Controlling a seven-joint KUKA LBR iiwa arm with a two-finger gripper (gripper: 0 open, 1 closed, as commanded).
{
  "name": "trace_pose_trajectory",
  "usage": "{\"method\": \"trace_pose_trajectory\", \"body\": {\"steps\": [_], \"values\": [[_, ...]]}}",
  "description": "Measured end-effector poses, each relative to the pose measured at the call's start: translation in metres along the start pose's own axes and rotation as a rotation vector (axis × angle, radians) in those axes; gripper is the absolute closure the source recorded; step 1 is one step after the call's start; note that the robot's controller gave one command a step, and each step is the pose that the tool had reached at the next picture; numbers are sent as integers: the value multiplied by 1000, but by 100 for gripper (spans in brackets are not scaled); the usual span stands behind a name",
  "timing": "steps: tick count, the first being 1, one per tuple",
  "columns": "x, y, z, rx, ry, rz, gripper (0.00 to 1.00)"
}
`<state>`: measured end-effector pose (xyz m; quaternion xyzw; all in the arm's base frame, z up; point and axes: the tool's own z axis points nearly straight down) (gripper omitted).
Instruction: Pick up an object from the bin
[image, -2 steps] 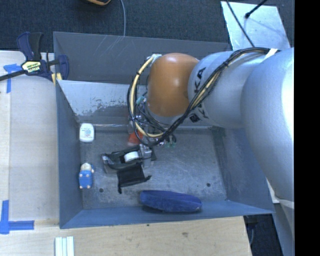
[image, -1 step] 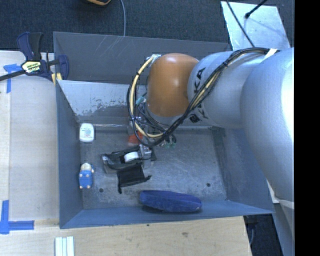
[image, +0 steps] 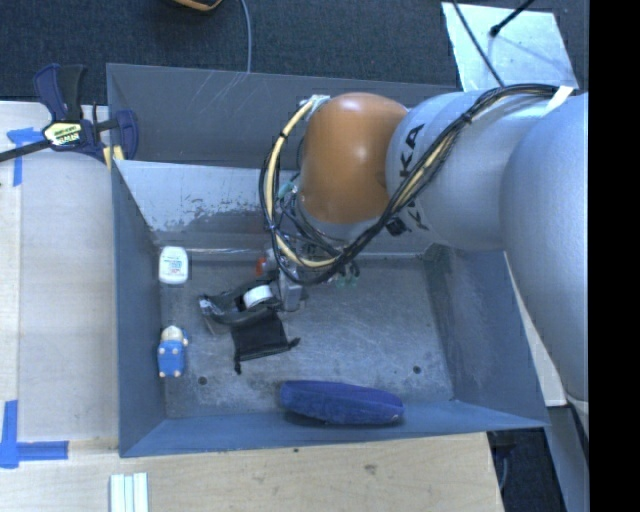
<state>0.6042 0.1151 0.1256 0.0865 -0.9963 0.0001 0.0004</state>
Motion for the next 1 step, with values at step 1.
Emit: {"method": "trace_pose_trajectory", "body": {"steps": [1], "values": [[0, -1, -58, 1, -4, 0, 100]]}}
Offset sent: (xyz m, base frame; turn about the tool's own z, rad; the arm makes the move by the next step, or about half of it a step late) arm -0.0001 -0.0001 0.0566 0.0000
